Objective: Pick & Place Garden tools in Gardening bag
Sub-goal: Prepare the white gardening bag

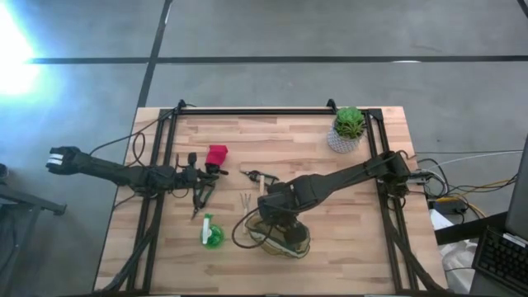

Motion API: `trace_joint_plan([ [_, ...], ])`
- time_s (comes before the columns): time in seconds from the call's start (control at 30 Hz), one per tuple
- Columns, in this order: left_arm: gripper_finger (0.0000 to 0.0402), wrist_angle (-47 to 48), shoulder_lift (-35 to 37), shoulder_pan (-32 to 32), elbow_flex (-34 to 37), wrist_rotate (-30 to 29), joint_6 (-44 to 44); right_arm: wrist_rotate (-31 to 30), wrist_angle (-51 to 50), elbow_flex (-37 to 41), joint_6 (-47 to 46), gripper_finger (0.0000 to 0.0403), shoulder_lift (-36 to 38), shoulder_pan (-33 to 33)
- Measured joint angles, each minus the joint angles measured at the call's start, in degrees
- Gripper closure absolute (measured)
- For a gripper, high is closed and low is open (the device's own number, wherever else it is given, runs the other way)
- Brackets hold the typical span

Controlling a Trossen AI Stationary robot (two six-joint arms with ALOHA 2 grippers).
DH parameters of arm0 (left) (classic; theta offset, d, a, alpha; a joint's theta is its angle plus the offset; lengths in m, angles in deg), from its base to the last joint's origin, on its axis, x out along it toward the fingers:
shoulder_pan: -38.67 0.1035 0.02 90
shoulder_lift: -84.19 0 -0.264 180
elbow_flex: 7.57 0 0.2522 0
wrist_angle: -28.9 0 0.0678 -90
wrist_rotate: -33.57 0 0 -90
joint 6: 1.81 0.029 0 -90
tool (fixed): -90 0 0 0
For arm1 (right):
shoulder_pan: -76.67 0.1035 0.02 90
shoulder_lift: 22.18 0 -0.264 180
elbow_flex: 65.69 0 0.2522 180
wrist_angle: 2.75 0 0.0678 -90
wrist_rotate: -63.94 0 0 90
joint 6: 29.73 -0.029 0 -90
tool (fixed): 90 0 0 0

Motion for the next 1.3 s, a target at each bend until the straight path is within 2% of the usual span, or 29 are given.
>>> trace_joint_plan([
  [0.23,0.0399,0.0,0.0,0.0,0.0,0.0,0.0,-3.9,-0.5,0.0,-0.4,0.0395,0.0,0.0],
  [0.47,0.0399,0.0,0.0,0.0,0.0,0.0,0.0,-3.6,-1.4,0.5,-2.6,0.0395,0.0,0.0],
  [0.63,0.0399,0.0,0.0,0.0,0.0,0.0,0.0,-0.8,-1.2,0.5,-3.2,0.0395,-0.1,0.0],
  [0.87,0.0399,0.0,0.0,0.0,0.0,0.0,0.0,-0.4,-0.1,1.3,-4.2,0.0395,-0.1,0.4],
  [1.3,0.0399,0.0,0.0,0.0,0.0,0.0,0.0,4.1,2.9,4.0,-4.7,0.0395,-0.1,1.0],
])
